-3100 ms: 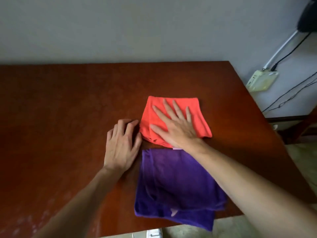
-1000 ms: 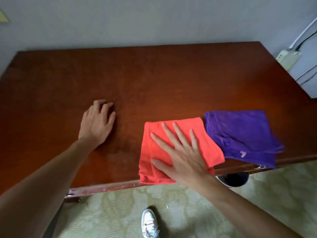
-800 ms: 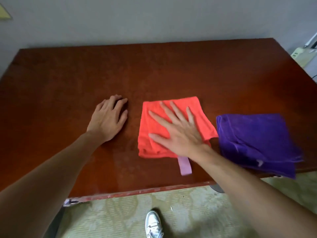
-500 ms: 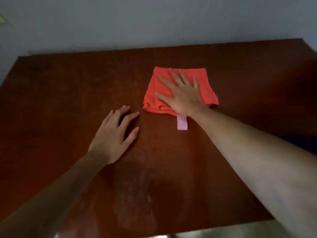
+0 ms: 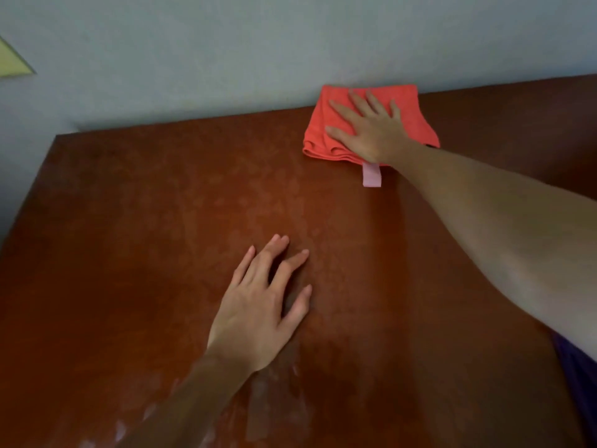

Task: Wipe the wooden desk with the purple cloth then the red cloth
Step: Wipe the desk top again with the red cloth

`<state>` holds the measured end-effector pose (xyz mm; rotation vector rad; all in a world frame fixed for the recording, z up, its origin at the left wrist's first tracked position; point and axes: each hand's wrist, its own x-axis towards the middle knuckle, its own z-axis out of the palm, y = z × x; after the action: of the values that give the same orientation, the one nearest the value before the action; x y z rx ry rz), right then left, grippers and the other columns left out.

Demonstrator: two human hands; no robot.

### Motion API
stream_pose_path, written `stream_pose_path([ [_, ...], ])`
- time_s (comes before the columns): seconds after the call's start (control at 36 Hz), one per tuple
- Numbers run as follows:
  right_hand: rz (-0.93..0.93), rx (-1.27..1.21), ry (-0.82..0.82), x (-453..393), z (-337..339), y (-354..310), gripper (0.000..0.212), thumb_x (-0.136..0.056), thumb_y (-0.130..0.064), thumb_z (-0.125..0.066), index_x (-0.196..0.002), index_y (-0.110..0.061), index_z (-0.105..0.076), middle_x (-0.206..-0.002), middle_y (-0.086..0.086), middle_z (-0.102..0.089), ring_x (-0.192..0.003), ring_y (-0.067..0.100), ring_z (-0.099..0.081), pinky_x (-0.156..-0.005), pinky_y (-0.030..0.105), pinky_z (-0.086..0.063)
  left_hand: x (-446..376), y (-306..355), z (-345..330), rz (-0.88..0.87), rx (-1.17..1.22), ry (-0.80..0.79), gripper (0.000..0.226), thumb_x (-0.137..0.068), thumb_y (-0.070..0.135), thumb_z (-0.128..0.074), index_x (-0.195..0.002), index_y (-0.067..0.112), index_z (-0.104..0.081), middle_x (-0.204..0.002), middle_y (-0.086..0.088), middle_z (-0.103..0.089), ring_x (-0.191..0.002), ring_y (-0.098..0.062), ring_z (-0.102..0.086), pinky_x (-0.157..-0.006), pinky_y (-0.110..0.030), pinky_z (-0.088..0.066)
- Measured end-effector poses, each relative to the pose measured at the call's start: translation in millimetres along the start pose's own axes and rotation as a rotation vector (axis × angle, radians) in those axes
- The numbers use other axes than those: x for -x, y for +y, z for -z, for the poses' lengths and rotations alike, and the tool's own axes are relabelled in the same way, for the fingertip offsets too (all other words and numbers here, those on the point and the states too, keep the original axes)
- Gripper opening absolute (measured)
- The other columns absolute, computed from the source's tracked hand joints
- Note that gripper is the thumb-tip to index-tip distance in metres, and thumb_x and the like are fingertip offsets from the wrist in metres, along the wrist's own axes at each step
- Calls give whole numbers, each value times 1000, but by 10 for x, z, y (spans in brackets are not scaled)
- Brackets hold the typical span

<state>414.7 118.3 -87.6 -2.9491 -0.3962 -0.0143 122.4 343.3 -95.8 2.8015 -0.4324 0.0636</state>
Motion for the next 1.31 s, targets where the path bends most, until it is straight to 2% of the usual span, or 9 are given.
stream_pose_path([
  [0.22, 65, 9, -37, 850, -6, -304, 68, -99, -72, -29, -161, -49, -13, -174, -3, -5, -160, 27, -2, -124, 62, 0, -7, 16, 11, -23, 52, 84, 47, -103, 44, -38, -145, 25, -45, -152, -3, -40, -149, -14, -25, -124, -40, -18],
  [0.31, 86, 0, -35, 1396, -24, -436, 68, -98, -74, -28, -160, -50, -13, -174, -4, -5, -160, 26, -1, -124, 61, 0, 5, 26, -7, -9, 93, 142, 43, -102, 39, -41, -137, 18, -52, -143, -8, -46, -141, -22, -38, -115, -47, -32],
  [0.36, 78, -2, -28, 1817, -36, -546, 71, -95, -76, -23, -160, -51, -13, -173, -5, -6, -160, 27, -2, -124, 61, -1, 19, 39, -1, 39, 76, 211, 42, -101, 38, -41, -130, 12, -56, -138, -10, -49, -131, -26, -46, -107, -45, -38],
  [0.47, 96, 0, -12, 2779, -68, -794, 75, -91, -77, -17, -161, -49, -15, -173, -5, -10, -159, 27, -6, -124, 60, -3, 64, 58, 36, 108, 20, 328, 33, -102, 32, -42, -119, 10, -59, -127, -10, -53, -114, -29, -52, -93, -43, -39],
  [0.61, 126, -20, 34, 3883, -126, -1153, 71, -96, -74, -29, -161, -46, -21, -173, -5, -10, -160, 27, -5, -124, 63, -8, 112, 36, 52, 143, -8, 256, 39, -99, 37, -42, -121, 11, -60, -127, -11, -51, -113, -32, -53, -92, -47, -40],
  [0.72, 111, -5, -12, 4289, -156, -1381, 70, -98, -75, -24, -161, -46, -16, -174, -6, -1, -160, 25, 4, -123, 63, -7, 222, 13, 168, 194, -32, 165, 42, -100, 36, -48, -131, 9, -56, -134, -14, -48, -122, -35, -49, -98, -49, -38],
  [0.97, 115, 7, 3, 3838, -171, -1425, 72, -93, -78, -23, -160, -50, -17, -174, -5, -7, -160, 25, -2, -123, 61, -8, 386, -507, 252, 198, -114, 93, 54, -101, 47, -39, -145, 19, -45, -141, -11, -43, -127, -32, -46, -103, -47, -35],
  [1.11, 98, -17, -17, 2911, -187, -1470, 75, -89, -80, -15, -160, -52, -12, -174, -5, -4, -160, 25, -1, -124, 61, -3, 323, -678, 275, 140, -91, 60, 57, -95, 55, -31, -143, 27, -47, -140, -8, -42, -128, -29, -45, -107, -47, -31],
  [1.31, 60, -15, -9, 1450, -200, -1406, 70, -96, -76, -30, -160, -51, -14, -174, -5, -2, -160, 25, -1, -124, 62, -3, 186, -1193, 464, 176, -80, 21, 57, -96, 59, -28, -148, 36, -39, -148, -10, -35, -145, -28, -29, -114, -49, -23],
])
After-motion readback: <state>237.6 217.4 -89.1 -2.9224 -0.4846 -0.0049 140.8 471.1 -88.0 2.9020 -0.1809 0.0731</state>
